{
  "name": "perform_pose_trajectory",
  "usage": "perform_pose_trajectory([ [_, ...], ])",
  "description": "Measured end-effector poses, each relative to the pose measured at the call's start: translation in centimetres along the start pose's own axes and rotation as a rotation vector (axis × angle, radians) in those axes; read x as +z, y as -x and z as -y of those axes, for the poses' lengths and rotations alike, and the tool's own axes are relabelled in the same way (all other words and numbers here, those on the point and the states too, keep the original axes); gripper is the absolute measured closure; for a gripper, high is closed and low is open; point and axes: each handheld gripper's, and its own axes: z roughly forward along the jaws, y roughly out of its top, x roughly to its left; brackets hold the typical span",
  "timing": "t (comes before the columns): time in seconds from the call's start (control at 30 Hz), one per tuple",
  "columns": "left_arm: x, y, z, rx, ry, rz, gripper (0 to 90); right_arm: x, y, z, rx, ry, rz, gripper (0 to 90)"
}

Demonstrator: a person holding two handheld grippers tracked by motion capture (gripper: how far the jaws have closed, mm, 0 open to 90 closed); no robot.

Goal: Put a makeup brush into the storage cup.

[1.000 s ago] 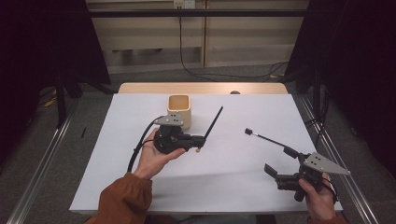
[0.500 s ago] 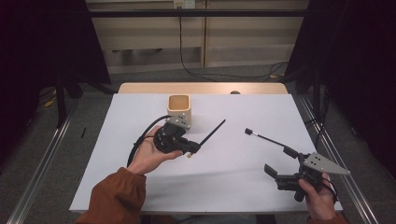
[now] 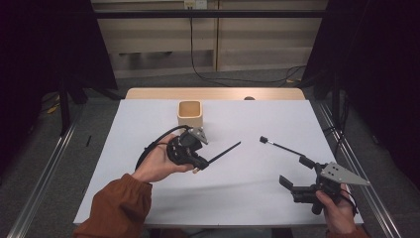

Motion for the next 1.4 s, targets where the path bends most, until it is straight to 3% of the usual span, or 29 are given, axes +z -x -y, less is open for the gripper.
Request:
perform_pose_trajectory([
  [0.23,0.9,0.0,0.0,0.01,-0.076,0.024,84.5,0.0,0.0,0.0,-0.001,-0.003,-0.004,0.0],
  [0.47,1.3,-0.3,0.0,-0.021,-0.103,0.062,84.5,0.0,-0.1,0.0,0.001,-0.004,-0.012,0.0],
  [0.8,2.1,-0.2,0.1,-0.007,-0.164,0.039,84.6,0.0,-0.3,-0.1,-0.009,0.005,-0.019,0.0],
  [1.07,2.1,0.1,-0.1,0.0,-0.161,0.049,84.5,0.0,-0.3,-1.0,-0.004,0.006,-0.058,0.0],
  [1.4,2.1,0.4,0.0,-0.007,-0.164,0.055,84.4,0.7,-0.4,-4.2,-0.017,0.039,-0.103,0.0],
])
